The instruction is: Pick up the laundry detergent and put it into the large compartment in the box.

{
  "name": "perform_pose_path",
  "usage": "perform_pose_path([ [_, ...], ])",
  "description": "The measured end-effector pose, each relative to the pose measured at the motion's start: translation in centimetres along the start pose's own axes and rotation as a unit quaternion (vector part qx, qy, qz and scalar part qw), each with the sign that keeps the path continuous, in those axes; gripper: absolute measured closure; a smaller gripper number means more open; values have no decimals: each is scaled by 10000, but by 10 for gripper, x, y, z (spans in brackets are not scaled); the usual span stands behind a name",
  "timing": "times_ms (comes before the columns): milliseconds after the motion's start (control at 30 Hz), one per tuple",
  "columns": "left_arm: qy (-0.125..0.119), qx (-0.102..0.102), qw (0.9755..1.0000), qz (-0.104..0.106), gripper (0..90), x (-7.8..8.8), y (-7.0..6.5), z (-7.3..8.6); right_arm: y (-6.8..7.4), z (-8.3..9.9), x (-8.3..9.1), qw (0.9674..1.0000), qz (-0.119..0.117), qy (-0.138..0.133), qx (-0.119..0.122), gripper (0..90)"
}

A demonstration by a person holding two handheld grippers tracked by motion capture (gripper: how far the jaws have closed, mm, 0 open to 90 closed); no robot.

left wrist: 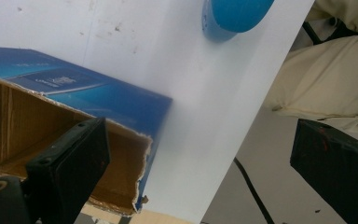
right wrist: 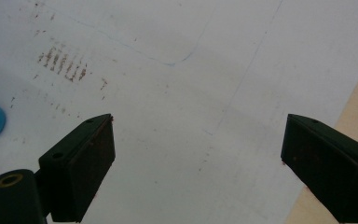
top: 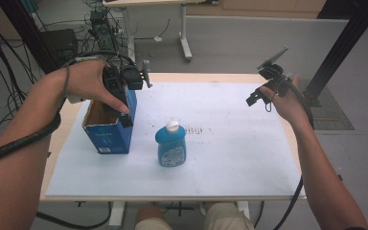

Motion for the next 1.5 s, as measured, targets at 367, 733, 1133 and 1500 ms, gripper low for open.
perform_pose_path([
  [367, 43, -17, 10000, 21, 55, -2, 2, 4, 4, -3, -1, 10000, 18, 11, 32, 99],
  [733, -24, -23, 10000, 47, 55, -2, 1, 1, 6, -2, -1, 10000, 35, 15, 43, 99],
  [1133, -88, -159, 9998, 33, 55, 1, -3, -21, 6, 0, 2, 10000, 36, -1, 35, 99],
  [1500, -151, -422, 9990, 55, 55, 0, -8, -52, 6, 2, 5, 10000, 18, -14, 49, 99],
])
Point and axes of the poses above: each handheld gripper's, and its own axes: x roughly backward along the jaws, z roughly out of its underside, y roughly to its left, the point moved 2 cm from there along -x, roughly forward along the jaws, and after that the axes turned 13 degrees about -z, right-handed, at the moved point
